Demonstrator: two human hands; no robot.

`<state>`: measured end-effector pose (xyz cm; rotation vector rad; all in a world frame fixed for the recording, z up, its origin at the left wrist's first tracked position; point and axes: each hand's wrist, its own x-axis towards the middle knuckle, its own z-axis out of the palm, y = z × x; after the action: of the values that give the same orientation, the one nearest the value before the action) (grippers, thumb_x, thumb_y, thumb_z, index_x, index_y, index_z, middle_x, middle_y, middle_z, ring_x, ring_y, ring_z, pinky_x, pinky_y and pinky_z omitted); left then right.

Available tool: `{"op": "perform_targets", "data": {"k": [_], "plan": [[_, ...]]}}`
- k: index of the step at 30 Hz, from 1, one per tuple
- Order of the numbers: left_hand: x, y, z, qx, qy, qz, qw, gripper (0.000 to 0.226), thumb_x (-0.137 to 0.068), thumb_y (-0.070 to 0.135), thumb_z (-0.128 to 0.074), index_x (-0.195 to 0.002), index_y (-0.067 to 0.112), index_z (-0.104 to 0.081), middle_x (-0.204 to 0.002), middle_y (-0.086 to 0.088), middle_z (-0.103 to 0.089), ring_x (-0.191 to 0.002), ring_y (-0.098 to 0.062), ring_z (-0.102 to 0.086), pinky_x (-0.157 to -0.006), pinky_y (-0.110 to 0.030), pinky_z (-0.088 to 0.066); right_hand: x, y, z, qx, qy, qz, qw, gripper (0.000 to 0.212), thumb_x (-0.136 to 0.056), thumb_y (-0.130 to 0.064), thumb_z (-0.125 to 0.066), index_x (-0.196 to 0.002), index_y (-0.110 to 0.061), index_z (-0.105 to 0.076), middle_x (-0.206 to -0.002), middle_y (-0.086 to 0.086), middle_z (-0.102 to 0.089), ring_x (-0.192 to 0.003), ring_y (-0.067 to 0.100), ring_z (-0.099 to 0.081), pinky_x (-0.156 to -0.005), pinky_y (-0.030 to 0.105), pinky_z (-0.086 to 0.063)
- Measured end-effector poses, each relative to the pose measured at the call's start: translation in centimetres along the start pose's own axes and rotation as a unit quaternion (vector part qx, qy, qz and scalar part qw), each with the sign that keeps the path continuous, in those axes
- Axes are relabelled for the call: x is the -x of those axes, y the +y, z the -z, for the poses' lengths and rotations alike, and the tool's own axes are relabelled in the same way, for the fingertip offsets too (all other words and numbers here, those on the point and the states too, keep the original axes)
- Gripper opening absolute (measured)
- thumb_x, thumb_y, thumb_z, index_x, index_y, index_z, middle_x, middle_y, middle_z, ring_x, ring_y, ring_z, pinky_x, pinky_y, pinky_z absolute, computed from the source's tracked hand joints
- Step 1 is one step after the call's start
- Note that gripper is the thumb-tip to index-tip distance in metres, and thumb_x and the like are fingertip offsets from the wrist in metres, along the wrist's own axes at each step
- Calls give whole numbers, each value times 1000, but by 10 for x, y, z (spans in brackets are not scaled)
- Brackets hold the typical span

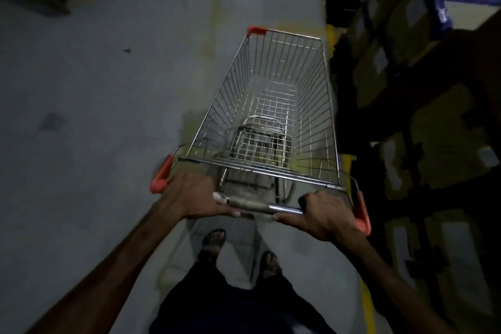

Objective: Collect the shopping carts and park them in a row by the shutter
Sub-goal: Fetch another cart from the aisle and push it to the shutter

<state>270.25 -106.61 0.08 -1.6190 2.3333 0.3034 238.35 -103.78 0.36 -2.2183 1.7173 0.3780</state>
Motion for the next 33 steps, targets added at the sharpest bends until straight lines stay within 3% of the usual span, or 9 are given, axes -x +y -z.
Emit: {"op": "perform_targets", "data": {"k": [4, 8, 12, 17, 21, 24, 30, 33], "plan": [[48, 18, -15, 81, -17, 111, 990, 95, -46, 118, -26, -53, 26, -49, -58, 8, -52, -63, -17, -56, -64, -32, -40, -11, 1, 11, 64, 1, 101, 993, 93, -67, -109, -24, -66, -21, -57, -62, -6, -51, -55, 9, -44, -53, 31, -28], [94, 26, -33, 104, -19, 204, 973, 107, -48, 119, -18, -68, 23, -61, -66, 7, -57, -65, -17, -59, -69, -31, -50, -33, -19, 17, 69, -1, 173, 983, 102, -59, -114, -18, -67, -22, -62, -64, -7, -57, -61, 14, -54, -69, 33, -50], [146, 26, -43, 157, -45, 302, 939, 97, -58, 113, -34, -70, 22, -63, -69, 7, -63, -66, -15, -62, -66, -30, -43, -49, -65, 22, 95, 8, 256, 962, 98, -58, -115, -21, -67, -24, -58, -70, -7, -60, -74, 19, -63, -73, 35, -48], [224, 16, -72, 230, -29, 408, 883, 97, -56, 115, -37, -68, 22, -61, -70, 7, -67, -67, -13, -66, -59, -28, -46, -59, -150, 17, 153, 5, 348, 925, 96, -54, -116, -19, -66, -27, -55, -80, -1, -71, -79, 23, -69, -80, 41, -55], [290, 4, -96, 249, -31, 479, 841, 100, -58, 115, -34, -80, 23, -67, -87, 4, -73, -79, -17, -66, -74, -31, -52, -52, -232, 7, 163, -14, 409, 898, 98, -57, -115, -25, -64, -22, -56, -70, -2, -67, -68, 20, -63, -76, 38, -58], [342, -12, -118, 270, -24, 524, 808, 100, -56, 115, -34, -88, 26, -68, -96, 3, -74, -87, -18, -69, -75, -30, -49, -43, -301, -5, 185, -16, 452, 872, 96, -56, -115, -24, -64, -25, -54, -78, 1, -72, -77, 22, -68, -77, 37, -55], [450, -53, -157, 287, -7, 597, 749, 99, -54, 117, -34, -82, 27, -66, -83, 7, -67, -75, -13, -61, -72, -29, -50, -15, -446, -33, 215, -28, 509, 833, 94, -54, -115, -31, -64, -24, -53, -89, 3, -76, -91, 24, -73, -77, 35, -50], [495, -76, -167, 306, 2, 618, 725, 89, -59, 113, -42, -73, 28, -65, -74, 11, -66, -68, -8, -61, -63, -28, -44, 1, -511, -40, 218, -59, 504, 834, 98, -50, -115, -34, -66, -22, -60, -85, -1, -73, -82, 20, -70, -70, 30, -44]]}}
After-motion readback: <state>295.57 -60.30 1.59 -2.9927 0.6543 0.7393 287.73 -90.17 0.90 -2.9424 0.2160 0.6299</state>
